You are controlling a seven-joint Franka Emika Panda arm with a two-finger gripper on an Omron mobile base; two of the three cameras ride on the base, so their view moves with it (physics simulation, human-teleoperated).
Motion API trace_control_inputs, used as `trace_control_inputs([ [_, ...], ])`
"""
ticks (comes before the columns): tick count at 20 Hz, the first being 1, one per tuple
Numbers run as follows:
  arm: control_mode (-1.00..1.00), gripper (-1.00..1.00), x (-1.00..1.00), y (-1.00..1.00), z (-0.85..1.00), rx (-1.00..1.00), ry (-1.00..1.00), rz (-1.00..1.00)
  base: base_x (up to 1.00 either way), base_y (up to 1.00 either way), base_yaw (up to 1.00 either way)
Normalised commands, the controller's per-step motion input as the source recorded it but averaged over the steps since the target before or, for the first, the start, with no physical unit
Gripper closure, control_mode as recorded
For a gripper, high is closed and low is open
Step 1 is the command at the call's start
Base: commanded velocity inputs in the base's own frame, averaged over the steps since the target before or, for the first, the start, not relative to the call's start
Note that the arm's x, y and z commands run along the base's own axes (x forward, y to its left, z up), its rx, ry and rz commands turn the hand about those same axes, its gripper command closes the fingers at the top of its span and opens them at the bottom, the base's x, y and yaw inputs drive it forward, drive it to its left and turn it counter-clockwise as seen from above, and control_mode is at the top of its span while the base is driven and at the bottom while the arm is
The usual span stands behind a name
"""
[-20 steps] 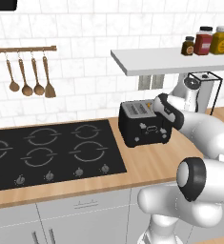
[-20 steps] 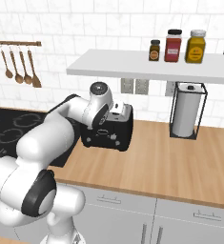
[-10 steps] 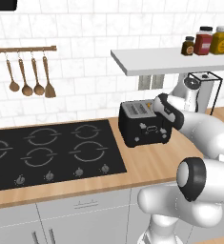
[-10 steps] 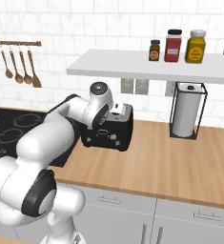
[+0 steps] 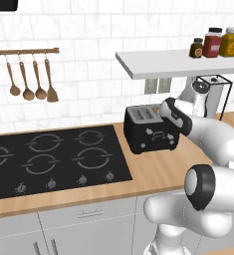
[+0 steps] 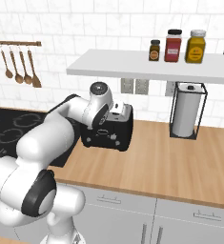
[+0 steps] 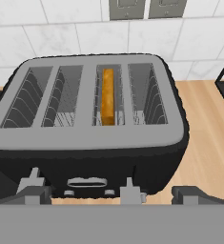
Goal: Start the toaster. Once the lever pops up, take the bread to the plate on the dining counter.
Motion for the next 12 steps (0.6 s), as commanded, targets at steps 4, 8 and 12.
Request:
trace_control_inputs([
  [4, -1.00, -1.00, 0.00, 0.00, 0.00, 0.00, 0.00, 0.00, 0.00, 0.00, 0.00],
  [8, -1.00, -1.00, 0.00, 0.00, 0.00, 0.00, 0.00, 0.00, 0.00, 0.00, 0.00],
  [12, -1.00, -1.00, 0.00, 0.00, 0.00, 0.00, 0.00, 0.00, 0.00, 0.00, 0.00],
])
